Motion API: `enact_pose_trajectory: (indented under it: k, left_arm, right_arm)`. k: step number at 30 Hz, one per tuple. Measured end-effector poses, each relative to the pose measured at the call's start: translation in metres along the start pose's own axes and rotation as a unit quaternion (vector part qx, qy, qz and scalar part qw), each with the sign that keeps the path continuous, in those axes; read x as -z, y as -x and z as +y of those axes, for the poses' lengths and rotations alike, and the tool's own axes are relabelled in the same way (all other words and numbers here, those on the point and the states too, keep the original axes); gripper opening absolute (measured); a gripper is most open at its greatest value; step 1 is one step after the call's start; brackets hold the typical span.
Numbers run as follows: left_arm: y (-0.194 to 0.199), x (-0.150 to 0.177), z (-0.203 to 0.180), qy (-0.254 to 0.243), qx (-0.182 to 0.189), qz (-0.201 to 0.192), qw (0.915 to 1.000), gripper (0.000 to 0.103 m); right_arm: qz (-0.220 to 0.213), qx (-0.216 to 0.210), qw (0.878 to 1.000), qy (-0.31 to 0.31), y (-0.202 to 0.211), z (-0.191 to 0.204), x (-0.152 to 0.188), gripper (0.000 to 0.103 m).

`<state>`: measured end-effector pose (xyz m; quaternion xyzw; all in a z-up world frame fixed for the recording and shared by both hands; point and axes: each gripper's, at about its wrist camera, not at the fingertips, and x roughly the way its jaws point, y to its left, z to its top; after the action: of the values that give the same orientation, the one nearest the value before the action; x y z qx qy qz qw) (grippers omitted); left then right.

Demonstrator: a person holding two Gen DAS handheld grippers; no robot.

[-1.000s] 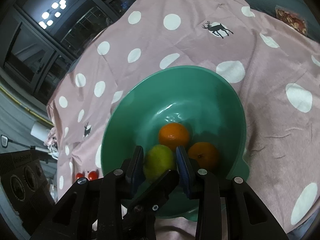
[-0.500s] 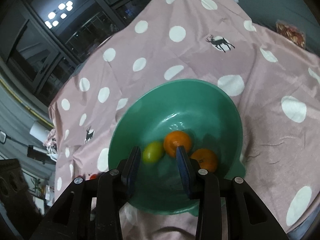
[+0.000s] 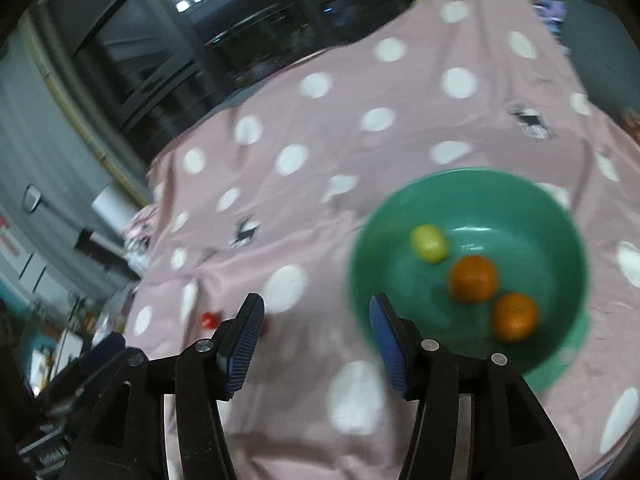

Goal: Organize fruits
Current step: 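Move the right gripper back to the darker green fruit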

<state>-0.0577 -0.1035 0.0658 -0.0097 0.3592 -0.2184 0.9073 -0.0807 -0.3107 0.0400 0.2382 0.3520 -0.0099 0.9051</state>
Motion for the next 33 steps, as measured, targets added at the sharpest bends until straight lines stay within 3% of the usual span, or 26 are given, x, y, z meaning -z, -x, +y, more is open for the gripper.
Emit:
enact_pose_trajectory:
  k: [8, 13, 22, 26, 33]
  left_arm:
    - [-0.002, 0.019, 0.082, 0.099, -0.037, 0.014, 0.9943, 0.096]
    - [-0.005, 0.024, 0.105, 0.119, -0.087, 0.021, 0.9888, 0.096]
    - [-0.002, 0.028, 0.127, 0.152, -0.080, 0.025, 0.9848, 0.096]
    - [-0.001, 0.028, 0.129, 0.155, -0.074, 0.026, 0.9848, 0.095]
    - [0.000, 0.028, 0.128, 0.150, -0.073, 0.025, 0.9857, 0.095]
  right_arm:
    - [0.056, -0.033, 0.996, 0.055, -0.039, 0.054, 0.022, 0.056]
    - [0.109, -0.056, 0.990, 0.071, -0.071, 0.077, 0.045, 0.056]
    - [0.180, -0.095, 0.976, 0.074, -0.112, 0.106, 0.080, 0.056]
    - [0.202, -0.103, 0.971, 0.081, -0.122, 0.118, 0.093, 0.045]
    - [0.225, -0.107, 0.964, 0.090, -0.128, 0.132, 0.107, 0.043]
